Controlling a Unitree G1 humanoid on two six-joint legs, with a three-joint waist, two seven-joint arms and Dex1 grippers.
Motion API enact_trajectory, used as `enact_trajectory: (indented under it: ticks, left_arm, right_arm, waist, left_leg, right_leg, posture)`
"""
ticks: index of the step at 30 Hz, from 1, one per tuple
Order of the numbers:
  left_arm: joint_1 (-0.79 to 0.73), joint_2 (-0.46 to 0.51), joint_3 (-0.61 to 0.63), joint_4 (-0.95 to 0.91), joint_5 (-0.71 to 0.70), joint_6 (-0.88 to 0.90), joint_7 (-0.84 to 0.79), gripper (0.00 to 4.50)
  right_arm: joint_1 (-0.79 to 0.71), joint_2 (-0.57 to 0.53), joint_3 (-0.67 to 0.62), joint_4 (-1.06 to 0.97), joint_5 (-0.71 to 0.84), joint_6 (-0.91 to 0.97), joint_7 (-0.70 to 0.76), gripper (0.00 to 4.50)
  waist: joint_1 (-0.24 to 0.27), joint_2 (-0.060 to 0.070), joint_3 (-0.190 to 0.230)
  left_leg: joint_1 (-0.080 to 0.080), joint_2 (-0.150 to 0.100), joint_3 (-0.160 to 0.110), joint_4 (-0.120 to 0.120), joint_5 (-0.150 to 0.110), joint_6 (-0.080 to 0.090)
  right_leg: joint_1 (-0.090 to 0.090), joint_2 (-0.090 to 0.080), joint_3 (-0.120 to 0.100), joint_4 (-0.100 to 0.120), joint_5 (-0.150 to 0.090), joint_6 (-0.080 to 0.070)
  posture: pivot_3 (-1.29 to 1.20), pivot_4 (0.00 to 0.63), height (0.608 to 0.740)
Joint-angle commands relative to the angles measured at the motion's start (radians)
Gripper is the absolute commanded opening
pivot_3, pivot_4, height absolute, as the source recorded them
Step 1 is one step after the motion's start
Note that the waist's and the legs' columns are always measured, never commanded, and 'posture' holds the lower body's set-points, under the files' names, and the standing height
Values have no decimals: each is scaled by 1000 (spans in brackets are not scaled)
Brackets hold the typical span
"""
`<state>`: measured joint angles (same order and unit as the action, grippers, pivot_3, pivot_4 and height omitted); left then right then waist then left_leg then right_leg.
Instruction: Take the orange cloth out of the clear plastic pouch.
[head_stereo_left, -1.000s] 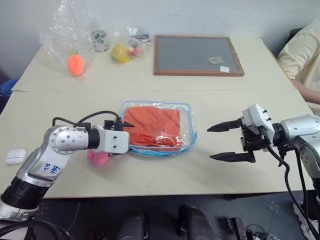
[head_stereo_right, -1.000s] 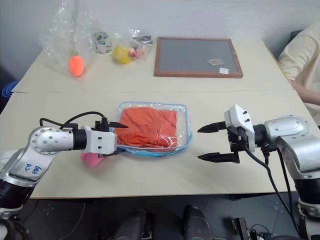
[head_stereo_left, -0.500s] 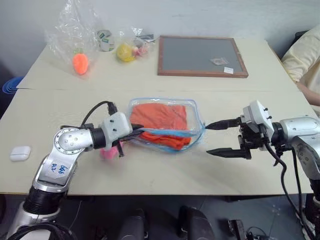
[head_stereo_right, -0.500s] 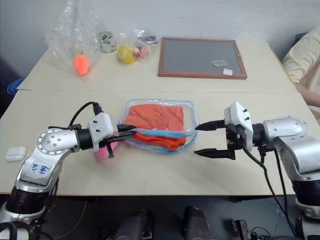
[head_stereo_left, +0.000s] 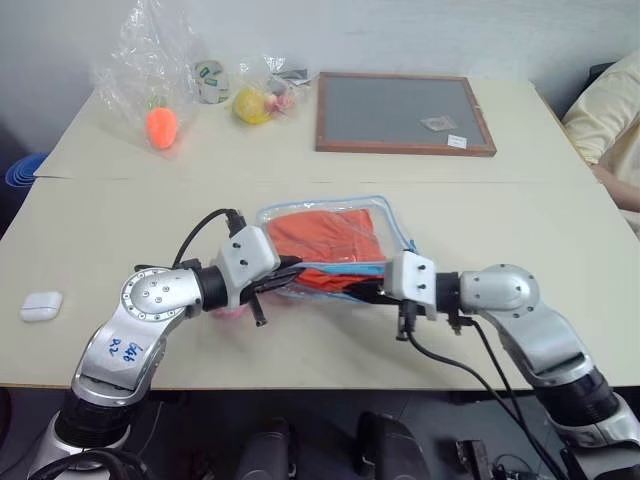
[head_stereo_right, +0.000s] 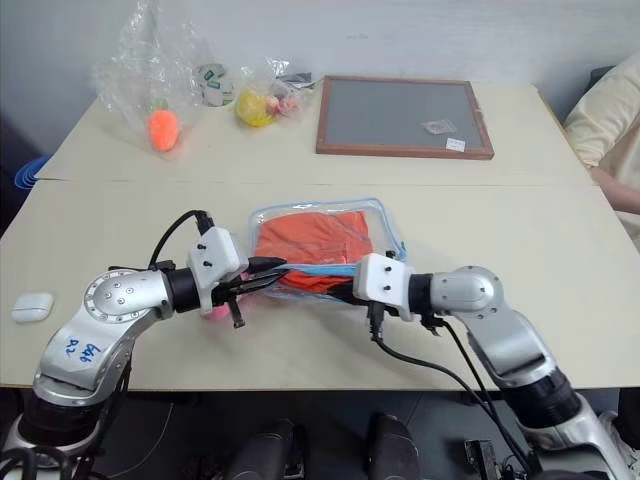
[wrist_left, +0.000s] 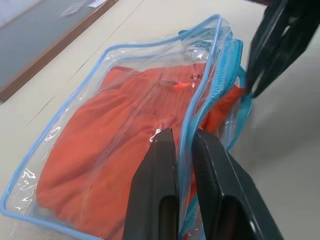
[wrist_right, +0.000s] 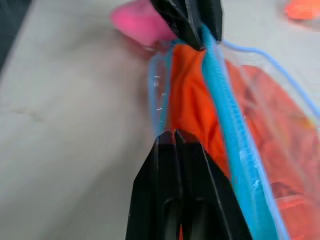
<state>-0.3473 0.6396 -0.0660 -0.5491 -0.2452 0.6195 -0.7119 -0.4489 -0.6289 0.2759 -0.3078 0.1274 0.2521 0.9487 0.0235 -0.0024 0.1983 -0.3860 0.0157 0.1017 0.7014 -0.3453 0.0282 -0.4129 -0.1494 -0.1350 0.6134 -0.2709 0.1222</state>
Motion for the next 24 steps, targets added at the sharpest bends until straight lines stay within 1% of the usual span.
enact_trajectory:
  ticks: [1, 4, 8, 11, 12, 20, 24]
  left_arm:
    - [-13, 9, -21, -56, 7, -17, 2, 552]
    - [-12, 10, -24, -55, 5, -18, 4, 552]
    - [-10, 6, -28, -55, 4, -23, 4, 552]
    - [-16, -3, -25, -53, -2, -23, 7, 552]
    - [-16, -7, -25, -52, -5, -23, 9, 552]
    - [-21, -15, -24, -52, -12, -18, 10, 552]
    - [-34, -18, -17, -46, -21, -12, 11, 552]
  right_arm:
    - [-26, 26, -5, 39, -74, -44, -70, 44]
    - [-29, 11, 9, 65, -129, -108, -70, 568]
    - [-25, 20, 28, 90, -199, -170, -95, 1886]
    - [-22, 18, 67, 116, -285, -214, -120, 2953]
    - [-26, 23, 81, 138, -322, -237, -140, 3234]
    - [-71, 22, 154, 261, -506, -397, -209, 3234]
    - [-109, 69, 165, 322, -546, -415, -248, 3234]
  waist:
    - [0, 0, 0]
    - [-1, 0, 0]
    - [-3, 0, 0]
    - [-4, 0, 0]
    - [-3, 0, 0]
    - [-8, 0, 0]
    - [-11, 0, 0]
  left_leg:
    - [0, 0, 0, 0, 0, 0]
    - [0, 0, 0, 0, 0, 0]
    - [0, 0, 0, 0, 0, 0]
    - [0, 0, 0, 0, 0, 0]
    - [0, 0, 0, 0, 0, 0]
    - [0, 0, 0, 0, 0, 0]
    - [0, 1, 0, 0, 0, 0]
  right_leg:
    - [0, 0, 0, 0, 0, 0]
    - [0, 0, 0, 0, 0, 0]
    - [0, 0, 0, 0, 0, 0]
    - [0, 0, 0, 0, 0, 0]
    - [0, 0, 0, 0, 0, 0]
    - [0, 0, 0, 0, 0, 0]
    - [0, 0, 0, 0, 0, 0]
  posture:
    - [0, 150, 740]
    - [0, 150, 740]
    - [0, 150, 740]
    - [0, 150, 740]
    - [0, 150, 740]
    - [0, 150, 740]
    - [0, 150, 740]
